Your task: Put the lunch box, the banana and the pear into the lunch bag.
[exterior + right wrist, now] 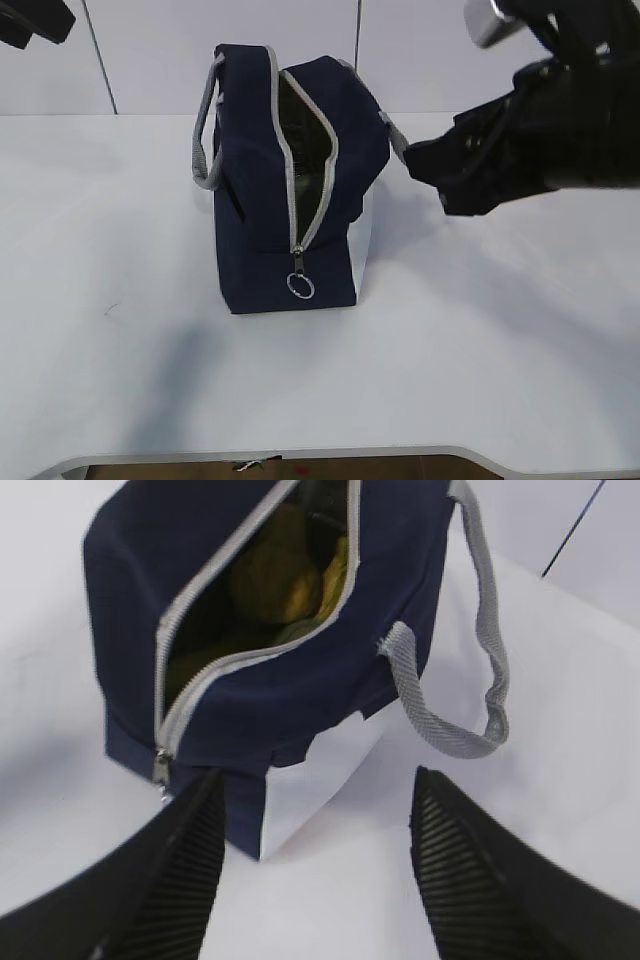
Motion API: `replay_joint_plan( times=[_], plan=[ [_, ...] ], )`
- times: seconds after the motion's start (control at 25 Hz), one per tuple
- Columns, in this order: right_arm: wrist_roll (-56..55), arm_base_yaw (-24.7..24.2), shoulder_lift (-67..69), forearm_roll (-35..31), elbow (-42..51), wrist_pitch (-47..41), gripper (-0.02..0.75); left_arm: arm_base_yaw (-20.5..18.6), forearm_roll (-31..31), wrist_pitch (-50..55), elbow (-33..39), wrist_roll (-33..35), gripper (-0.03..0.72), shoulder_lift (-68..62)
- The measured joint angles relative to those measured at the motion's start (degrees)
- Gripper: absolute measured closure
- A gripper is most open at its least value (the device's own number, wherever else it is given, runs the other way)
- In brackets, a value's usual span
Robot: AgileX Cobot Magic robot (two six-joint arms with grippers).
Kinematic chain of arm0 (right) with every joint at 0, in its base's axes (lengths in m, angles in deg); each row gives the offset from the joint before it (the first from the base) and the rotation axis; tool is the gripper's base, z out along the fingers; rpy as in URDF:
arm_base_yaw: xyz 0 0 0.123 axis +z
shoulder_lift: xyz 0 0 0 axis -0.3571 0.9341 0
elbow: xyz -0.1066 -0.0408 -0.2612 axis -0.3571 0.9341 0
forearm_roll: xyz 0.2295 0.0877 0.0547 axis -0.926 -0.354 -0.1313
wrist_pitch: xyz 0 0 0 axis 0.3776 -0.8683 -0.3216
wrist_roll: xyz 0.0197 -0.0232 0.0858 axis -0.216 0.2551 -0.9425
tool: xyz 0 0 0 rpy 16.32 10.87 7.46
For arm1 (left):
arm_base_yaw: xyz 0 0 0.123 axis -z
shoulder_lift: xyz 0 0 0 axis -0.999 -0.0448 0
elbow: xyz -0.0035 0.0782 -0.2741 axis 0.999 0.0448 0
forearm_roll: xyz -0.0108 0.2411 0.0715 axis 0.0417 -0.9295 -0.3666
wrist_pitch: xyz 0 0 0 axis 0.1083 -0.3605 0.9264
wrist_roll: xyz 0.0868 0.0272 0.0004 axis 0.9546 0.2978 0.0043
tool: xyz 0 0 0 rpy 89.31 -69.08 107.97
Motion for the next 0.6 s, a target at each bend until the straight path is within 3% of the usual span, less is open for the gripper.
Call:
replay_joint_plan(
  times=[0.2, 0.44, 0.6],
  plan=[
    [-0.13, 0.00, 0.95, -0.51, 9.87, 20.86, 0.257, 0.00, 0.00, 0.08, 0.00, -0.60, 0.327, 0.00],
    [-3.70, 0.00, 6.49, -0.17, 10.72, 29.63, 0.257, 0.00, 0.94, 0.08, 0.00, -1.05, 0.352, 0.00],
    [-11.86, 0.33, 12.55, 7.73, 14.81, 42.20, 0.257, 0.00, 2.18, 0.08, 0.00, -1.05, 0.353, 0.00]
  ],
)
